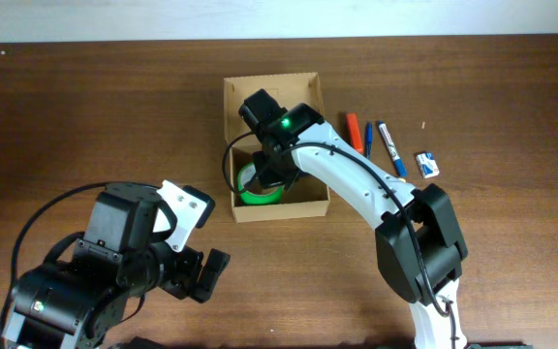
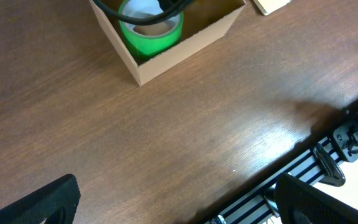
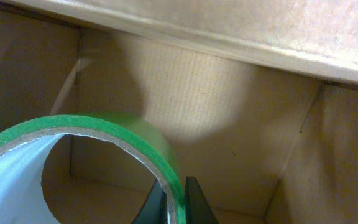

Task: Pack container
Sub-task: 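Open the right gripper and withdraw it from the box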

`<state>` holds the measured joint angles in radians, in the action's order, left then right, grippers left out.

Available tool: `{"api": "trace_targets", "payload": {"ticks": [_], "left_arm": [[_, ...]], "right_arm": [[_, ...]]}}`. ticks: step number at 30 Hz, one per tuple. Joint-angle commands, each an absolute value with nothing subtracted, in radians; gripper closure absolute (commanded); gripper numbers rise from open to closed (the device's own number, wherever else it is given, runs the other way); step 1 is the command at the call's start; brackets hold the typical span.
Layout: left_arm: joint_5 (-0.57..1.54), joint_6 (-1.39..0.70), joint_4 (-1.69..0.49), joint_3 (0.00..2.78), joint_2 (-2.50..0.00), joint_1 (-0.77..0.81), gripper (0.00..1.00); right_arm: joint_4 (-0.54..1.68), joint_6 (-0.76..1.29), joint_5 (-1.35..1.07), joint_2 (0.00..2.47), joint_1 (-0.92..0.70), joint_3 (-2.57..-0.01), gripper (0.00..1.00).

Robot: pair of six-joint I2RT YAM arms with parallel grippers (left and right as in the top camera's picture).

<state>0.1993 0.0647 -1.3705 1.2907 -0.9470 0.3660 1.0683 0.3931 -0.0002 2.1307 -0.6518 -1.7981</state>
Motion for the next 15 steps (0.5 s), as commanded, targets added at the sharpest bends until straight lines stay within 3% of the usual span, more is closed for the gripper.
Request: {"api": "trace_targets", "payload": {"ticks": [1, 6, 15], "left_arm": [[0.214, 0.084, -1.37, 1.294, -0.941, 0.364, 0.0], [0.214, 0.084, -1.37, 1.294, -0.941, 0.364, 0.0], [0.213, 0.084, -1.37, 1.294, -0.941, 0.364, 0.0]], "right_arm": [[1.065, 0.402, 0.012, 2.116, -0.656, -1.787, 0.89], [1.065, 0.402, 0.012, 2.116, -0.656, -1.787, 0.76], [1.068, 0.399, 0.004, 2.114, -0.656, -1.79, 0.76]]}}
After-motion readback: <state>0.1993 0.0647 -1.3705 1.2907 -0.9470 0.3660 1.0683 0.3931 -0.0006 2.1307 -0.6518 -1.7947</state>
